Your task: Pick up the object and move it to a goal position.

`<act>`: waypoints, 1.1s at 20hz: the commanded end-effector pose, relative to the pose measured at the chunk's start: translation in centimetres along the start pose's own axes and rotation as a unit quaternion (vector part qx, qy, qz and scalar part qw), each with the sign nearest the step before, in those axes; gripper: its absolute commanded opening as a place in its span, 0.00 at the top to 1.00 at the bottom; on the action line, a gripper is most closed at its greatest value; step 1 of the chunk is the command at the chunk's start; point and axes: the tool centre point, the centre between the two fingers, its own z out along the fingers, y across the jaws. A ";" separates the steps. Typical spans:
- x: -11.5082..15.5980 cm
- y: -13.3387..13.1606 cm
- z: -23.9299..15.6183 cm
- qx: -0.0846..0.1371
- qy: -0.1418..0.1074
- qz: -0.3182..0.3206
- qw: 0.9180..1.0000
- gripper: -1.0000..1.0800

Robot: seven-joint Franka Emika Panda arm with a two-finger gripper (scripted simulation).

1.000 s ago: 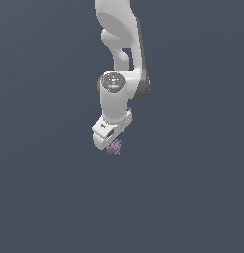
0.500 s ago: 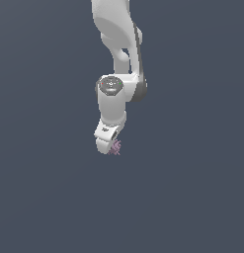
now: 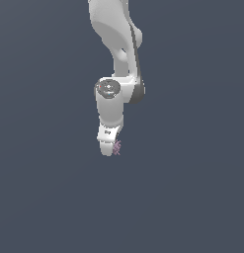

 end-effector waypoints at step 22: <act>-0.1 -0.1 3.9 0.000 0.003 -0.053 0.999 0.04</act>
